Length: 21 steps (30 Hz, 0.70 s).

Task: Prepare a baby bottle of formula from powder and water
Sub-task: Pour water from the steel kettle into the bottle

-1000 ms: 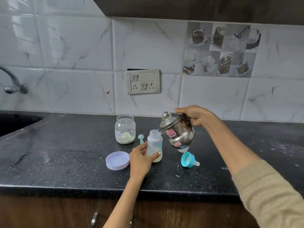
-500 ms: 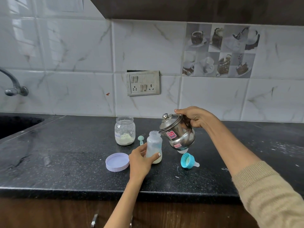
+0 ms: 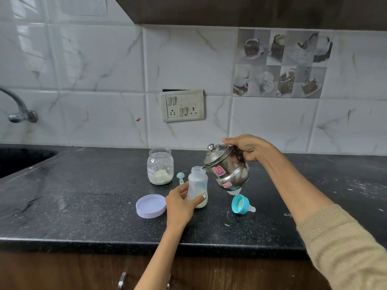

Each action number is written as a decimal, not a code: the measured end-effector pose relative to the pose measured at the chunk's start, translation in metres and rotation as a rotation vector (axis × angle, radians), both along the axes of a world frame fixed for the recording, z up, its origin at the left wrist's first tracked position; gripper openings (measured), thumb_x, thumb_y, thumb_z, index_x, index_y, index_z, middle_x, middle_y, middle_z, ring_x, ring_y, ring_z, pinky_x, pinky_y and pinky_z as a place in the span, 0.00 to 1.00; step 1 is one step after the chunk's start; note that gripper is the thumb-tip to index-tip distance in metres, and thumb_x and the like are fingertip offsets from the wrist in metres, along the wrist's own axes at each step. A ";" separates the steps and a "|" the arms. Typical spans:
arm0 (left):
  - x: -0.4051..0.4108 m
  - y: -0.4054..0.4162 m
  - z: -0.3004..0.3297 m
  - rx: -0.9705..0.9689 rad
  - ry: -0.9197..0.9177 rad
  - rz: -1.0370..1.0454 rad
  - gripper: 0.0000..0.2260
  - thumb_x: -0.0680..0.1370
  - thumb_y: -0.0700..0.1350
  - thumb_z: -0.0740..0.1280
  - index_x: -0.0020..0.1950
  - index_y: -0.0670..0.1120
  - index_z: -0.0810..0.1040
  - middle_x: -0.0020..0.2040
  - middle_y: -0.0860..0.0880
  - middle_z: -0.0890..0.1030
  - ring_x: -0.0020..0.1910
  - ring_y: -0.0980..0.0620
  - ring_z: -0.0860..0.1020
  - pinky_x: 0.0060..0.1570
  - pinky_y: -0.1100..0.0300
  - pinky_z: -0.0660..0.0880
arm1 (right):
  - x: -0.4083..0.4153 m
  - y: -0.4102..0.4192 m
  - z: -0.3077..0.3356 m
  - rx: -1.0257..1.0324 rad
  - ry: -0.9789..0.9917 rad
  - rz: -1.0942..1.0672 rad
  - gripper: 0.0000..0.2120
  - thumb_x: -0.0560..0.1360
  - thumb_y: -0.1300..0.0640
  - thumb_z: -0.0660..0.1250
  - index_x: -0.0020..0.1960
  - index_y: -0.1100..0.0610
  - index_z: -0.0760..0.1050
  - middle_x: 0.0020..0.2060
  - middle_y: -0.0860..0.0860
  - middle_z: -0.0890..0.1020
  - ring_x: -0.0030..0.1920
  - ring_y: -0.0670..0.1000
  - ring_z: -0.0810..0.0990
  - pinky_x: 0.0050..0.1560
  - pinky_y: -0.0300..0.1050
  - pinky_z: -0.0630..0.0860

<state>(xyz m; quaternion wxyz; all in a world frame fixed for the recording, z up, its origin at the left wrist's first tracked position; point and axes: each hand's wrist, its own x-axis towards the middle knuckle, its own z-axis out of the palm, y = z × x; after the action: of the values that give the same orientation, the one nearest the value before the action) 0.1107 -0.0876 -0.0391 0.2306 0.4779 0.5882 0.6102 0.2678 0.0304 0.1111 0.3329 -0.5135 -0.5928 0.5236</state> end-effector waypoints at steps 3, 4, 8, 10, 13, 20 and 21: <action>0.000 0.000 0.000 0.002 0.006 0.004 0.28 0.65 0.42 0.78 0.64 0.43 0.76 0.60 0.47 0.80 0.51 0.58 0.76 0.50 0.65 0.70 | -0.001 0.003 0.000 -0.002 0.021 0.008 0.13 0.76 0.55 0.67 0.57 0.61 0.74 0.46 0.56 0.76 0.38 0.51 0.74 0.42 0.46 0.76; 0.000 0.000 0.000 0.003 0.008 0.005 0.28 0.65 0.42 0.78 0.64 0.43 0.76 0.60 0.47 0.80 0.51 0.58 0.76 0.50 0.65 0.70 | -0.001 0.002 0.000 -0.002 0.024 0.010 0.13 0.76 0.55 0.67 0.57 0.61 0.74 0.48 0.56 0.75 0.39 0.51 0.74 0.43 0.46 0.76; 0.000 0.000 0.000 0.002 0.006 0.000 0.28 0.65 0.42 0.78 0.64 0.43 0.76 0.59 0.47 0.80 0.50 0.57 0.76 0.49 0.66 0.70 | -0.002 0.000 0.001 -0.002 0.018 0.017 0.13 0.76 0.55 0.67 0.57 0.61 0.74 0.45 0.56 0.76 0.38 0.51 0.75 0.40 0.45 0.77; 0.000 0.000 0.000 0.005 0.012 -0.001 0.28 0.65 0.42 0.78 0.64 0.43 0.76 0.59 0.47 0.80 0.50 0.58 0.76 0.47 0.69 0.69 | -0.001 -0.001 0.001 0.002 0.003 0.012 0.12 0.76 0.55 0.67 0.56 0.61 0.74 0.40 0.55 0.75 0.37 0.50 0.74 0.36 0.45 0.75; 0.000 -0.001 0.000 0.007 0.012 -0.001 0.27 0.66 0.42 0.78 0.64 0.43 0.76 0.59 0.47 0.80 0.49 0.58 0.76 0.45 0.70 0.69 | -0.001 -0.003 0.002 -0.001 -0.006 0.011 0.09 0.76 0.55 0.67 0.50 0.61 0.75 0.37 0.54 0.75 0.35 0.50 0.74 0.32 0.44 0.75; 0.000 0.000 0.000 0.006 0.018 -0.002 0.27 0.66 0.42 0.78 0.64 0.44 0.76 0.59 0.47 0.81 0.49 0.58 0.76 0.44 0.72 0.69 | -0.003 -0.004 0.003 0.018 -0.030 0.000 0.08 0.76 0.55 0.66 0.50 0.60 0.74 0.37 0.54 0.74 0.36 0.50 0.74 0.31 0.43 0.75; 0.000 0.000 0.000 0.006 0.019 0.000 0.27 0.66 0.42 0.78 0.64 0.43 0.76 0.59 0.47 0.81 0.49 0.58 0.76 0.43 0.72 0.69 | -0.003 -0.003 0.002 0.021 -0.036 -0.003 0.08 0.76 0.55 0.66 0.49 0.59 0.73 0.36 0.53 0.73 0.36 0.50 0.73 0.31 0.43 0.74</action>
<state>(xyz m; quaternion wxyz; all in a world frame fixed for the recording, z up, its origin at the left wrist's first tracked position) 0.1105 -0.0877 -0.0392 0.2236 0.4843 0.5888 0.6073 0.2650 0.0275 0.1134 0.3286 -0.5201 -0.6034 0.5074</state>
